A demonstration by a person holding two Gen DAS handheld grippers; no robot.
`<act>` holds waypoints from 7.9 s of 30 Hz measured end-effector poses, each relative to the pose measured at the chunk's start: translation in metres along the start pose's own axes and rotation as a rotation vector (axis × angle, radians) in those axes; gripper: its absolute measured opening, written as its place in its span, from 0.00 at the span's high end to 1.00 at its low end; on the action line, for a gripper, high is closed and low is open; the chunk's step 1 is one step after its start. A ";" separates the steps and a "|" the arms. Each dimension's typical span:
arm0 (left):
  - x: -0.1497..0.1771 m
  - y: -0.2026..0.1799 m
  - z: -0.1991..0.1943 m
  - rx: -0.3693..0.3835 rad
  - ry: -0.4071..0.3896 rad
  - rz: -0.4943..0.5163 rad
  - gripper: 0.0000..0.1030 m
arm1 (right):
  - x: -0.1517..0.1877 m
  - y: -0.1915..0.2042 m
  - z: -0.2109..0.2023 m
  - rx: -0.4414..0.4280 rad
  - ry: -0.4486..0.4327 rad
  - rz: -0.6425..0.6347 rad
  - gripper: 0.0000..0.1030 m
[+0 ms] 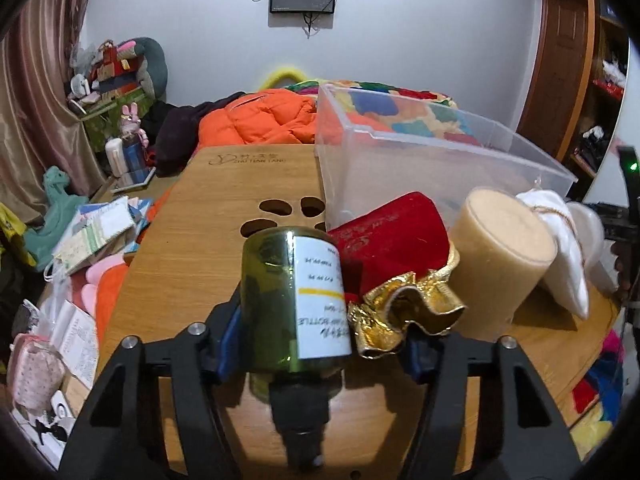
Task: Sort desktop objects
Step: 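Grasp the green bottle with the left gripper while the right gripper approaches the pink round fan, then close the right gripper around the pink round fan and lift it, then lower the green bottle into the clear box and open the left gripper while the right carries the fan over, then release the pink fan into the clear box with the right gripper, then grasp the cream candle jar with the left gripper while the right grasps the white round container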
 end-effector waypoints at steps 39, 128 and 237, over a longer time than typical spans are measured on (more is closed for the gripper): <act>-0.030 -0.054 -0.070 0.107 -0.102 0.042 0.46 | 0.008 0.013 -0.044 -0.004 -0.116 -0.028 0.40; -0.141 -0.147 0.096 0.103 0.270 0.085 0.46 | -0.052 -0.110 0.034 0.094 -0.052 -0.093 0.41; -0.108 -0.048 -0.019 0.177 0.159 0.141 0.07 | -0.051 0.091 -0.109 -0.072 -0.159 -0.237 0.13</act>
Point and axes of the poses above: each gripper's, at about its wrist camera, not at the fingertips, and z roughly the way its jaws point, y to its left, x to its underside, the point moved 4 cm from there along z, roughly the way its jaws point, and after that the axes turned 10 degrees about x, right-handed, at the moved point
